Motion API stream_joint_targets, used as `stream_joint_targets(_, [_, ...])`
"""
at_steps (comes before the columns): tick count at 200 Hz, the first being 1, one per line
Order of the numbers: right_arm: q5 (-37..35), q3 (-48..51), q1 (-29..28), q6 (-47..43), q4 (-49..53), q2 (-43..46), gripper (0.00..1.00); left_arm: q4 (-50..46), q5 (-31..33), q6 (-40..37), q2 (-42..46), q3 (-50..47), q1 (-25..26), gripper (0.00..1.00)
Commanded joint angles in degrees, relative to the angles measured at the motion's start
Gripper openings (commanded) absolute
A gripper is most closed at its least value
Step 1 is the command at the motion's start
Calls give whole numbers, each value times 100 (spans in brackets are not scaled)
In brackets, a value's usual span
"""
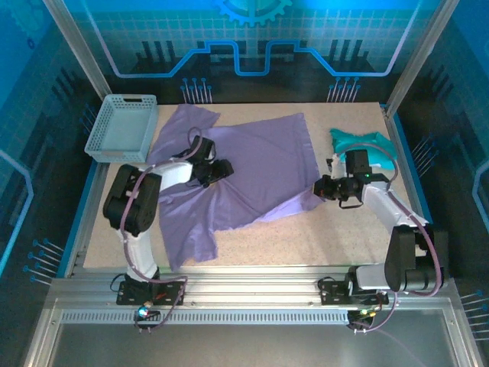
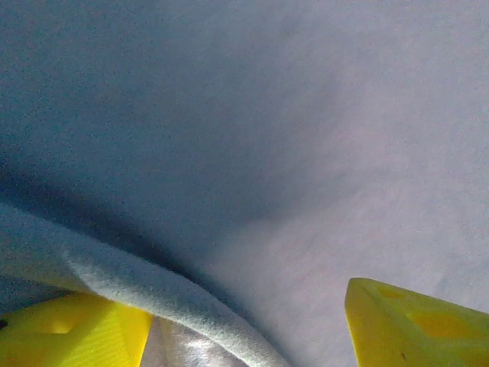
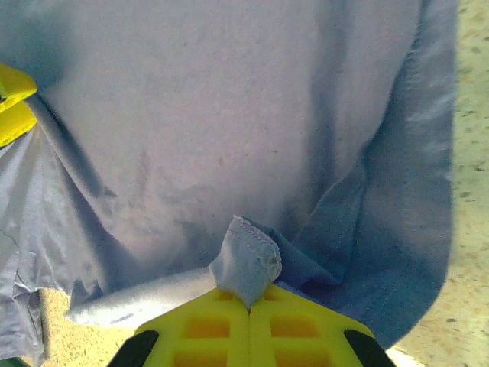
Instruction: Fold the inside-out t-shirt
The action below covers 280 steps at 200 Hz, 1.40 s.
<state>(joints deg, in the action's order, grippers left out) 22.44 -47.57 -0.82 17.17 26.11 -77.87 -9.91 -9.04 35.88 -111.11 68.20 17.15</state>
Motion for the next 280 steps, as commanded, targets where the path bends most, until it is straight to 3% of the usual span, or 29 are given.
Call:
stream_joint_targets(1, [-109, -245, 208, 76, 18, 234, 0, -629, -147, -323, -567, 1029, 204, 64])
stream_joint_targets(20, [-142, -253, 231, 126, -42, 206, 0, -1203, -211, -567, -998, 2101, 202, 64])
stream_joint_targets(38, [-12, -253, 190, 151, -63, 175, 0, -1314, -120, -819, -473, 2013, 201, 68])
stream_joint_targets(57, [-75, -234, 135, 42, -1, 304, 0, -1031, 325, -911, 945, 513, 195, 71])
stream_joint_targets(87, [-120, -22, 38, -28, 51, 589, 0, -1239, 1240, -308, 3412, -2234, 70, 72])
stream_joint_targets(119, [-180, 51, -240, -97, 122, 657, 0, -2559, 2030, 235, 4816, -3236, 53, 72])
stream_joint_targets(165, [-120, 61, -312, -147, 69, 531, 0, -2703, 1513, 525, 4476, -3487, 127, 62])
stream_joint_targets(253, [-193, 116, -308, -179, 141, 546, 0, -2948, 1629, 948, 4599, -4021, 763, 48])
stream_joint_targets(280, [-211, 204, -315, -140, 51, 520, 0, -2726, 1658, 1047, 4494, -4120, 905, 38])
